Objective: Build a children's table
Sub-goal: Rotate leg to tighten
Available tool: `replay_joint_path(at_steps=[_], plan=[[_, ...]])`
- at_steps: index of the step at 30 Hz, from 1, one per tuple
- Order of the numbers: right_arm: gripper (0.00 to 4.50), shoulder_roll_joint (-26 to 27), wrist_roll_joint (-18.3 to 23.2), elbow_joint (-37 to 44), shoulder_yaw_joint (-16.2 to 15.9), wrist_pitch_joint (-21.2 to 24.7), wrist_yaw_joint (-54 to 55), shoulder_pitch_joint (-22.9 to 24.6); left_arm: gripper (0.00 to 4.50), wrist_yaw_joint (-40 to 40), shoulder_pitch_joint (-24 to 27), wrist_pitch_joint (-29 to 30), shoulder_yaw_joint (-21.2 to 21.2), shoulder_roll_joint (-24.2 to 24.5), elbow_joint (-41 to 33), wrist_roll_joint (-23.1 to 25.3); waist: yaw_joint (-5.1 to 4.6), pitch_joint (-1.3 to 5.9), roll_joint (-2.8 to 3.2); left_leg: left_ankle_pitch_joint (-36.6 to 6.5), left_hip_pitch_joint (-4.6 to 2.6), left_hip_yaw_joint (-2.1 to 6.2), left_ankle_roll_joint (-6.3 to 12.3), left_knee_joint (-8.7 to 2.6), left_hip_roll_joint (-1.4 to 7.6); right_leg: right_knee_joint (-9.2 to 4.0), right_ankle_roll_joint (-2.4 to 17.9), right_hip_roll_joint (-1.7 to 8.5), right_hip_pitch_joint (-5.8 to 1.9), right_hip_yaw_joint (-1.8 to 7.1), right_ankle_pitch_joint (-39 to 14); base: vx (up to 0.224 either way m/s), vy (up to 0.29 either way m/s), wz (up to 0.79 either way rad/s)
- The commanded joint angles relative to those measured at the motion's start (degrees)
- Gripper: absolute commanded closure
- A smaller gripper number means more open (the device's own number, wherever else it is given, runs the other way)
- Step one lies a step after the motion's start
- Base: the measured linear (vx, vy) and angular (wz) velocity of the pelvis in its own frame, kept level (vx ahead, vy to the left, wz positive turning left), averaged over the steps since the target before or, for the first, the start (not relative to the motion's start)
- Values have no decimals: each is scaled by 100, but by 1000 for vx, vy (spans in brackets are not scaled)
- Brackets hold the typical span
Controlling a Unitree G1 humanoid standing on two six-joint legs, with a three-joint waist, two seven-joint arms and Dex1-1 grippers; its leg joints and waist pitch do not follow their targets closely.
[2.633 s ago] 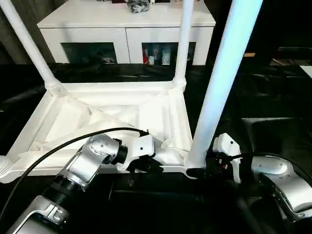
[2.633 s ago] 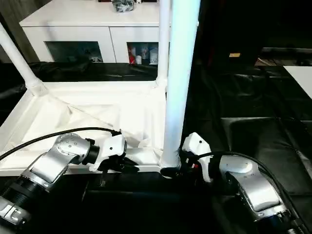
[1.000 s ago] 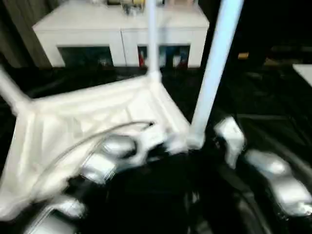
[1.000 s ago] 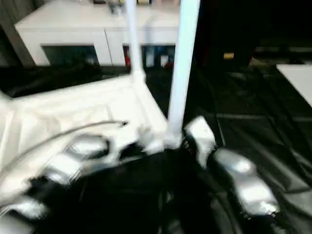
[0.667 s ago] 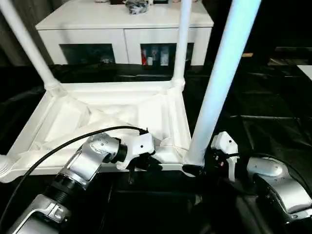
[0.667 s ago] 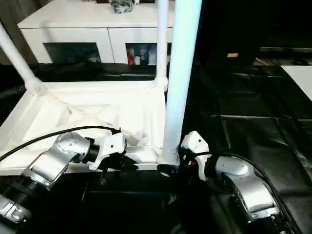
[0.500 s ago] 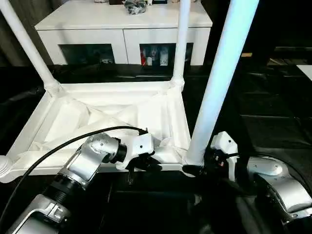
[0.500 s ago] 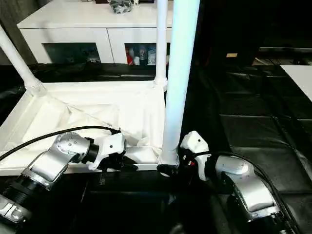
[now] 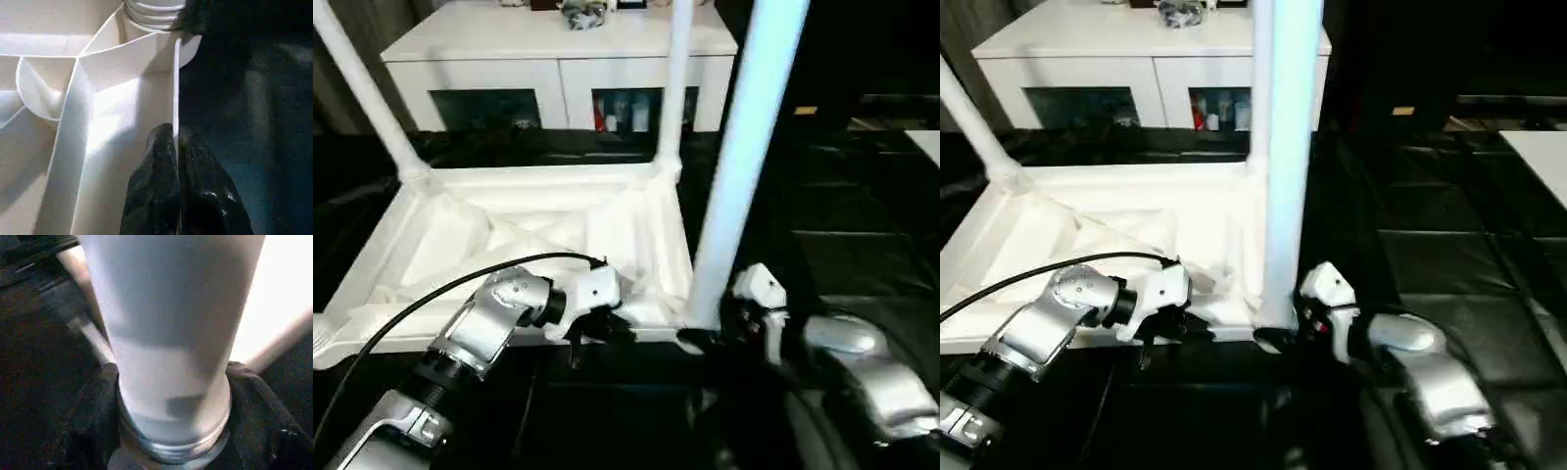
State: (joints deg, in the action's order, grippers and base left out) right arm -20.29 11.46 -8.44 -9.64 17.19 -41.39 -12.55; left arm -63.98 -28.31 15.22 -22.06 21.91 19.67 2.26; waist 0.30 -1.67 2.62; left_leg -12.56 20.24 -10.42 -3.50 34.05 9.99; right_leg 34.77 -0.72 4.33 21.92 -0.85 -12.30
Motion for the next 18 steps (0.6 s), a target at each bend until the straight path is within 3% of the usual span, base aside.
replay_joint_path(at_steps=[1, 2, 3, 6, 8, 10, 13, 15, 18], plan=[[178, 272, -204, -415, 467, 117, 1216, -266, 450, 317, 144, 378, -251, -309, 163, 67, 16, 204, -54, -1111, -3, 103, 167, -445, 253, -429, 1602, 332, -212, 145, -979, 0, 0, 0], [178, 567, -211, -562, 617, 223, 1753, -354, 450, 732, 79, 518, -204, -518, 265, 171, -1, 205, -70, -1170, -4, 111, 116, -452, 254, -437, 1552, 325, -221, 150, -1111, 0, 0, 0], [178, 794, -307, -706, 687, 264, 2243, -437, 450, 1110, 13, 695, -154, -734, 364, 249, -23, 184, -49, -1355, -35, 111, -32, -468, 253, -479, 1420, 313, -175, 163, -1447, 0, 0, 0], [179, 1253, -564, -1123, 775, 215, 3261, -644, 450, 1987, -122, 1005, -11, -1311, 692, 351, -7, 215, -56, -1166, -31, 100, -49, -450, 234, -472, 1384, 293, -172, 178, -1090, 0, 0, 0], [179, 1586, -719, -1485, 814, 91, 3896, -798, 450, 2518, -205, 1053, -7, -1703, 924, 457, -8, 213, -55, -1165, -21, 99, -60, -451, 224, -482, 1353, 301, -158, 180, -1132, 0, 0, 0], [179, 1778, -831, -1752, 745, -7, 4194, -912, 450, 2803, -253, 1035, -24, -1966, 1088, 522, 17, 211, -91, -1262, -39, 98, -23, -448, 218, -515, 1283, 298, -157, 180, -1256, 0, 0, 0], [179, 2102, -887, -2012, 591, -227, 4169, -1107, 450, 3036, -348, 961, -162, -2159, 1297, 760, 25, 195, -77, -1332, 0, 113, 71, -481, 228, -525, 1161, 302, -152, 167, -1358, 0, 0, 0], [124, 2086, -820, -1848, 534, -445, 3880, -1109, 450, 2992, -364, 918, -216, -2059, 1298, 819, 34, 200, -61, -1502, -15, 126, 47, -490, 229, -554, 1026, 316, -142, 173, -1625, 0, 0, 0], [103, 1894, -875, -1520, 454, -629, 3559, -1044, 450, 2917, -376, 897, -238, -1838, 1283, 906, 34, 217, -54, -1327, 18, 131, 90, -489, 235, -510, 1058, 300, -171, 167, -1117, 0, 0, 0]])
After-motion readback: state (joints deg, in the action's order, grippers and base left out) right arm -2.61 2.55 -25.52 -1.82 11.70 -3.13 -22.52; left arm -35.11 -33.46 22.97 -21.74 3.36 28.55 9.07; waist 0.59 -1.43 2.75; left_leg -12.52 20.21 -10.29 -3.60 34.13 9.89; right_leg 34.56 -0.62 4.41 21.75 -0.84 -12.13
